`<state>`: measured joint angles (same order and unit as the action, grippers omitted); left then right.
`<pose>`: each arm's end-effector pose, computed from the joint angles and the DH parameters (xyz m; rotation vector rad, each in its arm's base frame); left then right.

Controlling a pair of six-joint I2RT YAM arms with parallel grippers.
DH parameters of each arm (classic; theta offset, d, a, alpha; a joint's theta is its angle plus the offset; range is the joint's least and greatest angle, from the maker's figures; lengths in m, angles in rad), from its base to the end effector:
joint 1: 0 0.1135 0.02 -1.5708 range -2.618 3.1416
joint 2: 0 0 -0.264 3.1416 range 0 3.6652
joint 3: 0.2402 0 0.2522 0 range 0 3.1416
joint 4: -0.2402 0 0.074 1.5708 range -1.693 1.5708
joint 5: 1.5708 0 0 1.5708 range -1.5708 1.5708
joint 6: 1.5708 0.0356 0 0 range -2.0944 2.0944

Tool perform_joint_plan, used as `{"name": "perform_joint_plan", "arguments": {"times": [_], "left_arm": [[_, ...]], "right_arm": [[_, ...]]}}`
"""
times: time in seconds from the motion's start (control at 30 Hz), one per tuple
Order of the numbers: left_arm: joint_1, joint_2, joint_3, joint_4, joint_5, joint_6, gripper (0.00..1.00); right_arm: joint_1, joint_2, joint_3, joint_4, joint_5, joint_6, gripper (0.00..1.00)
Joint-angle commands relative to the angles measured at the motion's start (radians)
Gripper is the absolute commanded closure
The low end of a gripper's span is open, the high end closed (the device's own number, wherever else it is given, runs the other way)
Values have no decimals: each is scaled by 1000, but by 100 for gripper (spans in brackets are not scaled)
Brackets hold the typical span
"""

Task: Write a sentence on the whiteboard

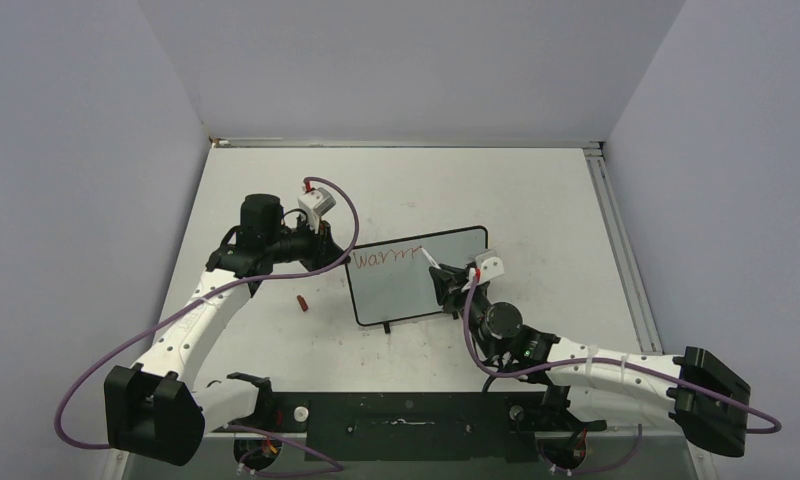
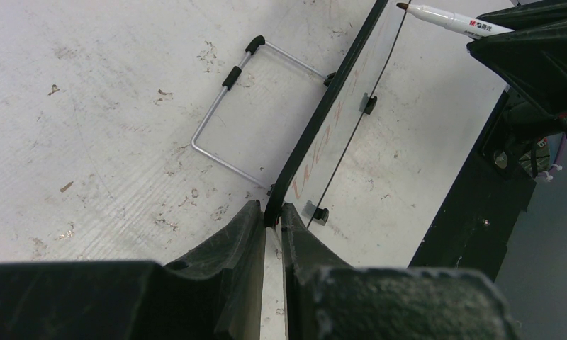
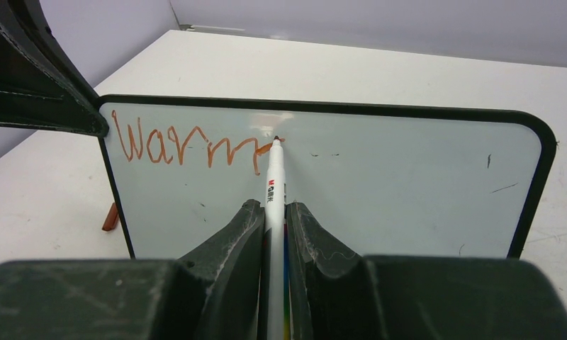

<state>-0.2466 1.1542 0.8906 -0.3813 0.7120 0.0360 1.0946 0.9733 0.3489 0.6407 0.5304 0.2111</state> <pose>0.2329 -0.0826 0.2883 0.6940 2.0608 -0.9028 0.1123 0.1784 0.2389 -0.2727 1.5664 0.6156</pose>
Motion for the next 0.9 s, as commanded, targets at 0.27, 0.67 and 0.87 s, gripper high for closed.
{"name": "perform_joint_plan", "arguments": {"times": [0.27,0.67,0.87], "left_arm": [[7,4,-1,-37,-32,21,100],[6,2,-1,-36,-31,20,100],[7,0,-1,-37,-31,20,100]], "right_arm": [[5,22,63,67,-13,-48,95],[-1,37,51,39,12,-27,95],[2,11,5,-2,20,22,95]]}}
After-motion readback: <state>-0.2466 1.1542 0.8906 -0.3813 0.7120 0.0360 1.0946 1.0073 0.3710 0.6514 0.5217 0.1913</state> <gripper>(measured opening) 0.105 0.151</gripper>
